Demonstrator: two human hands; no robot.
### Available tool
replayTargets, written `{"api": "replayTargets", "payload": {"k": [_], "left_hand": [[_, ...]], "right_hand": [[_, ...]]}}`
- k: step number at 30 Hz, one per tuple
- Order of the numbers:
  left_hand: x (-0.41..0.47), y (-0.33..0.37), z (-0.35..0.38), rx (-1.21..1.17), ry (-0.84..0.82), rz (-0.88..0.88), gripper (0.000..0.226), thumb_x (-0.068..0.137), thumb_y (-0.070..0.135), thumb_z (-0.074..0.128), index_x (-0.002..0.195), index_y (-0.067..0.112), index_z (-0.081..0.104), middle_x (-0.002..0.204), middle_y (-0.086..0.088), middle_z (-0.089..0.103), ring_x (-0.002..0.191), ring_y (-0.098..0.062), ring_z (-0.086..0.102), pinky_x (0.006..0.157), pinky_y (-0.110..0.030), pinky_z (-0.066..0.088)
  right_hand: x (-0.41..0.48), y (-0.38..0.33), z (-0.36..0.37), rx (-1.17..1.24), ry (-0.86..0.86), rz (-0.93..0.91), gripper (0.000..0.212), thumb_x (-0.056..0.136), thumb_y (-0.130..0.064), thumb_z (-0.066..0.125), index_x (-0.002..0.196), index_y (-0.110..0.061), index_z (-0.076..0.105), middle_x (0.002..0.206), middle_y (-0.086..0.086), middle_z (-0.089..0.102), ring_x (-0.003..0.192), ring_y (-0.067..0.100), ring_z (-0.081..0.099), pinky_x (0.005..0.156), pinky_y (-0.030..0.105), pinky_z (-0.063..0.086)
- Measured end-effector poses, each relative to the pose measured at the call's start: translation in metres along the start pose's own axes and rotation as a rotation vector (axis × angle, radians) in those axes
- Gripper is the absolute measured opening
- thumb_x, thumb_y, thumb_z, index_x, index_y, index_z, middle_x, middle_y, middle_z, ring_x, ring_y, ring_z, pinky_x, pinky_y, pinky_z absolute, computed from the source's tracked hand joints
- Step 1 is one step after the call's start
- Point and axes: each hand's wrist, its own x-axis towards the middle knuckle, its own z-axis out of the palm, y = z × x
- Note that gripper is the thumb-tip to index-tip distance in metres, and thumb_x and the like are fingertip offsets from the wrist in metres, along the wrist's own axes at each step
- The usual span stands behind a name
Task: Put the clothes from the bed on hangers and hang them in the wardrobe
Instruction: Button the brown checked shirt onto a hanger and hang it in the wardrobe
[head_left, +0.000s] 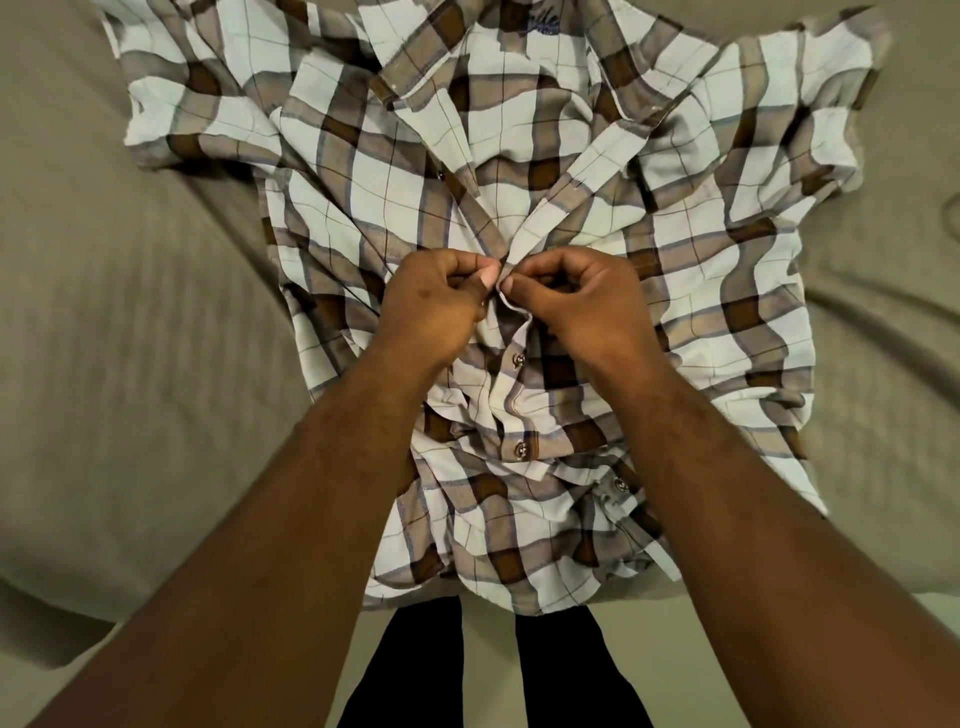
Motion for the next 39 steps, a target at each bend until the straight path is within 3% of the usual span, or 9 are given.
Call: {"api": "replayTargets", "payload": {"k": [5, 14, 17, 21, 25, 30, 34, 37, 39], "left_hand": [[-0.001, 0.001, -0.005, -0.039, -0.004, -0.035, 0.017, 0.1, 0.038, 0.06, 0.101, 0.025, 0.072, 0.072, 0.003, 0.07, 0.044, 0.003, 0.055, 0.05, -0.022, 0.05], [-0.003, -0.009, -0.004, -0.043, 0.019, 0.061, 0.024, 0.093, 0.021, 0.071, 0.116, 0.015, 0.074, 0.08, 0.006, 0.074, 0.064, 0.004, 0.068, 0.055, -0.013, 0.051], [-0.005, -0.013, 0.006, 0.03, 0.136, 0.148, 0.023, 0.09, 0.023, 0.074, 0.111, 0.015, 0.077, 0.091, 0.005, 0.077, 0.077, 0.002, 0.072, 0.072, -0.022, 0.061], [-0.012, -0.016, 0.015, 0.088, 0.214, 0.194, 0.017, 0.09, 0.026, 0.073, 0.105, 0.02, 0.079, 0.086, 0.012, 0.075, 0.076, 0.004, 0.07, 0.074, -0.018, 0.059], [-0.011, -0.015, 0.011, -0.07, 0.125, 0.142, 0.018, 0.093, 0.02, 0.07, 0.109, 0.014, 0.077, 0.089, 0.011, 0.076, 0.081, 0.001, 0.071, 0.077, -0.02, 0.059], [-0.016, -0.008, 0.011, -0.318, -0.014, 0.069, 0.011, 0.097, 0.011, 0.064, 0.104, 0.015, 0.072, 0.063, 0.019, 0.068, 0.062, 0.008, 0.061, 0.063, -0.008, 0.046], [-0.017, -0.008, 0.011, -0.229, -0.051, 0.103, 0.011, 0.095, 0.011, 0.067, 0.102, 0.014, 0.075, 0.081, 0.009, 0.075, 0.074, -0.001, 0.069, 0.07, -0.017, 0.054], [-0.024, -0.014, 0.013, -0.003, -0.054, 0.137, 0.009, 0.091, 0.014, 0.07, 0.091, 0.023, 0.073, 0.071, 0.01, 0.07, 0.062, 0.002, 0.062, 0.062, -0.02, 0.052], [-0.032, -0.018, 0.012, 0.178, -0.045, 0.15, 0.007, 0.088, 0.02, 0.073, 0.088, 0.027, 0.071, 0.068, 0.014, 0.066, 0.058, 0.004, 0.059, 0.059, -0.016, 0.049]], "right_hand": [[0.001, 0.002, 0.009, -0.063, 0.059, -0.006, 0.005, 0.083, -0.023, 0.082, 0.084, -0.02, 0.078, 0.076, -0.004, 0.076, 0.075, 0.014, 0.073, 0.075, 0.043, 0.063], [-0.001, -0.002, 0.014, -0.085, 0.141, 0.041, 0.004, 0.085, -0.023, 0.077, 0.083, -0.02, 0.078, 0.072, -0.008, 0.075, 0.068, 0.006, 0.071, 0.066, 0.029, 0.062], [-0.005, -0.001, 0.016, -0.083, 0.166, 0.021, 0.004, 0.086, -0.022, 0.076, 0.085, -0.018, 0.077, 0.072, -0.007, 0.074, 0.066, 0.005, 0.071, 0.064, 0.025, 0.06], [-0.01, 0.001, 0.017, -0.077, 0.179, -0.029, 0.004, 0.087, -0.019, 0.074, 0.086, -0.017, 0.077, 0.074, -0.007, 0.074, 0.066, 0.005, 0.069, 0.063, 0.025, 0.059], [-0.008, 0.0, 0.011, 0.054, 0.131, 0.015, 0.005, 0.088, -0.016, 0.073, 0.084, -0.015, 0.077, 0.076, -0.002, 0.075, 0.071, 0.015, 0.071, 0.065, 0.029, 0.059], [-0.007, -0.01, -0.007, 0.239, -0.001, 0.152, 0.012, 0.093, -0.012, 0.065, 0.083, -0.012, 0.074, 0.064, -0.004, 0.064, 0.055, 0.003, 0.053, 0.049, 0.015, 0.041], [-0.007, -0.014, -0.012, 0.123, -0.053, 0.136, 0.029, 0.094, -0.034, 0.068, 0.077, -0.011, 0.069, 0.064, 0.0, 0.061, 0.055, 0.01, 0.051, 0.047, 0.023, 0.039], [-0.006, -0.017, -0.006, -0.138, -0.024, 0.125, 0.036, 0.091, -0.039, 0.072, 0.071, -0.01, 0.062, 0.056, -0.007, 0.06, 0.046, 0.006, 0.053, 0.044, 0.02, 0.041], [-0.009, -0.017, -0.004, -0.319, -0.053, 0.129, 0.032, 0.089, -0.038, 0.071, 0.069, -0.014, 0.064, 0.058, -0.003, 0.065, 0.049, 0.007, 0.06, 0.046, 0.027, 0.047]]}}
